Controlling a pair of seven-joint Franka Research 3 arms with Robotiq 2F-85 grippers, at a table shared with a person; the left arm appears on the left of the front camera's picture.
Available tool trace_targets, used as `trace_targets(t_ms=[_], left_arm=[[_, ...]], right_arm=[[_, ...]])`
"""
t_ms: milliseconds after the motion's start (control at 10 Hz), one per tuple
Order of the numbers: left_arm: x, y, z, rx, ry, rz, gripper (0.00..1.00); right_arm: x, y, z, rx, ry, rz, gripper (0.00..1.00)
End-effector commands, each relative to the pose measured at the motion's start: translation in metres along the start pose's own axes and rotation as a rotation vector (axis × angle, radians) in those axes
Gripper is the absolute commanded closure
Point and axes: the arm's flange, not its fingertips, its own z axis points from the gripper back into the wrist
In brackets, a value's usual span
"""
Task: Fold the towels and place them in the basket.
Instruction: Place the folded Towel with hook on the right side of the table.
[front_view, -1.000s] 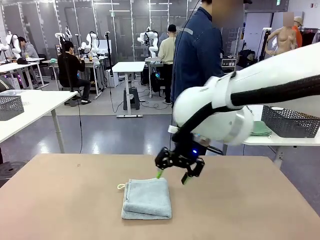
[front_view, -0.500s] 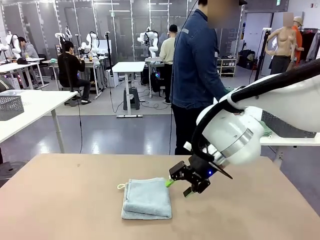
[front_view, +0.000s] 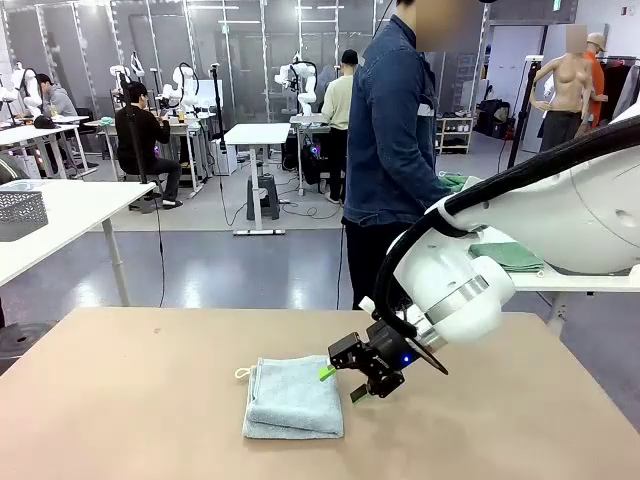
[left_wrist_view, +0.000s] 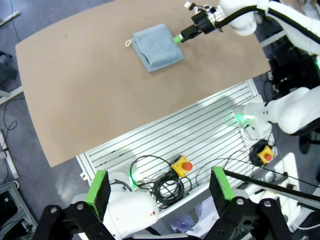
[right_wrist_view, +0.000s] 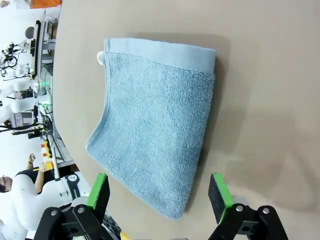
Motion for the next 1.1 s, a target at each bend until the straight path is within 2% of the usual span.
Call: trace_targets(t_ms=[0,600,800,900,1000], left_arm=[[-0.003,-0.004,0.004,0.001,-0.008,-0.013,0.0],[-0.003,-0.004,0.004,0.001,-0.008,-0.013,0.0],[-0.003,-0.004,0.004,0.001,-0.008,-0.013,0.0],[-0.003,-0.004,0.004,0.001,-0.008,-0.013,0.0],[-0.003,-0.004,0.004,0.001,-0.008,-0.013,0.0]], right_arm=[[0.003,-0.006,-0.012,0.028,-0.012,-0.011,0.0],[0.006,-0.003,-0.036,0.093,-0.025,-0.063,0.0],[0.004,0.0,-0.042,0.093,-0.039,-0.084,0.45],[0.003,0.0,-0.043,0.096,-0.039,-0.086,0.81],[0.001,0.0,-0.045,0.098,-0.041,-0.092,1.0]])
